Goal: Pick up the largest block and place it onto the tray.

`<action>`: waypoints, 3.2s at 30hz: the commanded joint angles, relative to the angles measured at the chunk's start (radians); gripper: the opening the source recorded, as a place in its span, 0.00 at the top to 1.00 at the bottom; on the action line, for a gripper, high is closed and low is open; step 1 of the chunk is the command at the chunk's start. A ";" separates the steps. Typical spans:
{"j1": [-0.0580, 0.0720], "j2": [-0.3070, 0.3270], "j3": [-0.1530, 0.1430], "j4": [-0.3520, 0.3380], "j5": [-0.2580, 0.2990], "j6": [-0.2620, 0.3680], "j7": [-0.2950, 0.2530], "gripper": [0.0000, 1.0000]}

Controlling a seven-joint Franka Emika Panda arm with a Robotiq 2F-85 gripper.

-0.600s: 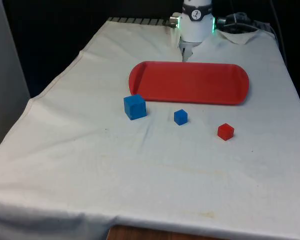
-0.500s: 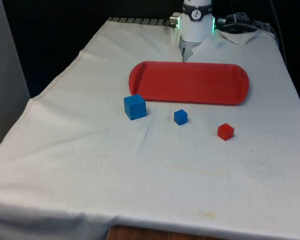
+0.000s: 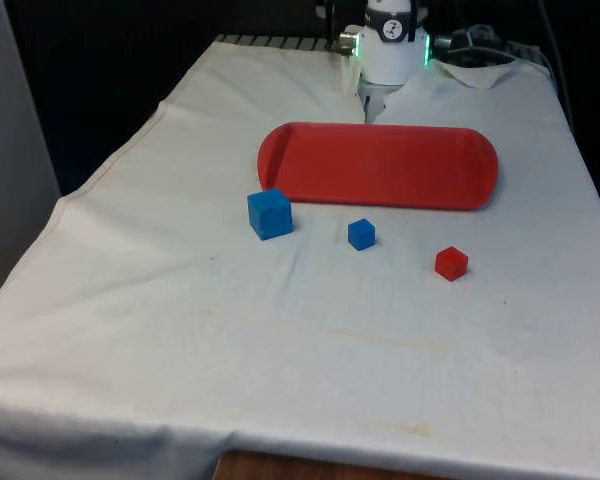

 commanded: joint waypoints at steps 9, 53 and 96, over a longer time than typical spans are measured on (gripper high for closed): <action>-0.011 0.027 -0.025 -0.052 0.006 0.108 -0.066 0.00; -0.041 0.224 -0.096 -0.136 0.132 0.356 -0.501 0.00; -0.062 0.470 -0.109 -0.117 0.203 0.546 -0.782 0.00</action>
